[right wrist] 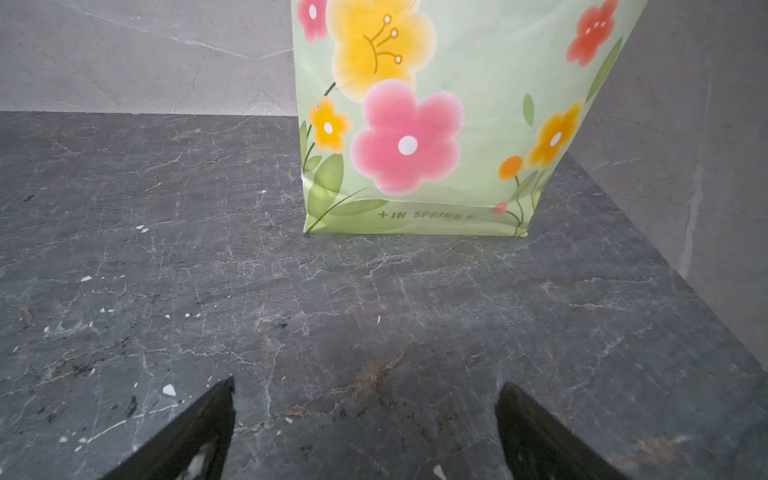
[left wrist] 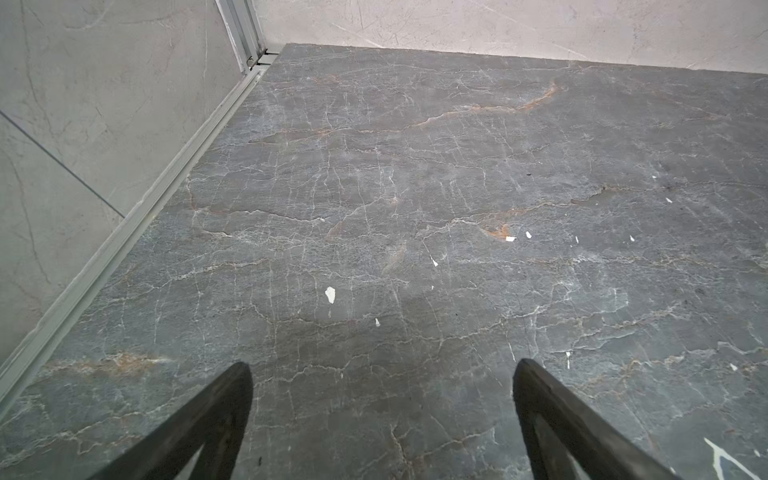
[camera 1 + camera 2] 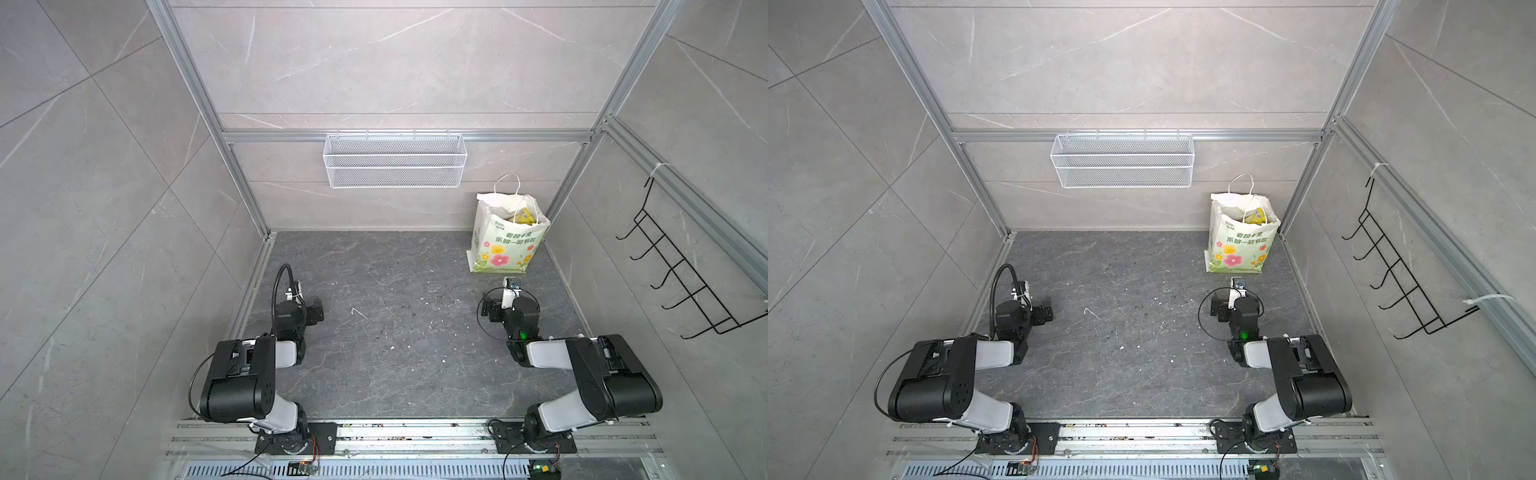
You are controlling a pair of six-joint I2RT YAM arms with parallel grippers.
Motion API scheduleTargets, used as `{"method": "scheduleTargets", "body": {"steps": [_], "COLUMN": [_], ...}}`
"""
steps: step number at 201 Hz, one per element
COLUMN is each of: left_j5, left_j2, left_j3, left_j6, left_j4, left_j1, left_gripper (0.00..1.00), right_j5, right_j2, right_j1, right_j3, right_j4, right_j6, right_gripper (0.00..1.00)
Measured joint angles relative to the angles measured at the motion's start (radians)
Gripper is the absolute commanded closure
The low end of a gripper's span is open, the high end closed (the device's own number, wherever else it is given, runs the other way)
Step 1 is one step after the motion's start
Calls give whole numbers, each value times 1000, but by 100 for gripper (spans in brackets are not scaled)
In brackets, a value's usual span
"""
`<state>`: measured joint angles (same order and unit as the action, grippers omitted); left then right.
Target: Take the snacks out of the paper bag
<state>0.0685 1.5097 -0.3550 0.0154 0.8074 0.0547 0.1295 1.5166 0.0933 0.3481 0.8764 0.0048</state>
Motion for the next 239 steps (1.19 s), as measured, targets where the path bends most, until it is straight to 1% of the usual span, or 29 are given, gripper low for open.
{"method": "scheduleTargets", "body": {"steps": [19, 31, 119, 150, 155, 182, 204, 216, 227, 239], "left_j5": [0, 0, -19, -21, -22, -27, -21, -12, 11, 37], "left_j2": [0, 0, 0, 0, 0, -10, -47, -87, -160, -272], "left_j3": [0, 0, 0, 0, 0, 4, 33, 61, 91, 108], "left_j6": [0, 0, 0, 0, 0, 0, 0, -2, -10, -16], "left_j4": [0, 0, 0, 0, 0, 1, 14, 15, -4, -52], "left_j1": [0, 0, 7, 7, 7, 7, 5, -5, -25, -61], "left_gripper": [2, 0, 0, 1, 3, 3, 5, 6, 6, 9], "right_j5": [0, 0, 0, 8, 12, 35, 62, 80, 101, 123], "right_j2": [0, 0, 0, -6, -11, -54, -98, -143, -202, -280], "right_j1": [0, 0, 0, 0, 0, 0, 0, 0, 0, 0], "right_j3": [0, 0, 0, -2, -5, -28, -42, -42, -35, -19], "right_j4": [0, 0, 0, 2, 2, 6, 0, -36, -106, -202], "right_j6": [0, 0, 0, 3, 4, 15, 26, 37, 61, 103], "right_gripper": [1, 1, 1, 1, 1, 1, 1, 2, 7, 13]}}
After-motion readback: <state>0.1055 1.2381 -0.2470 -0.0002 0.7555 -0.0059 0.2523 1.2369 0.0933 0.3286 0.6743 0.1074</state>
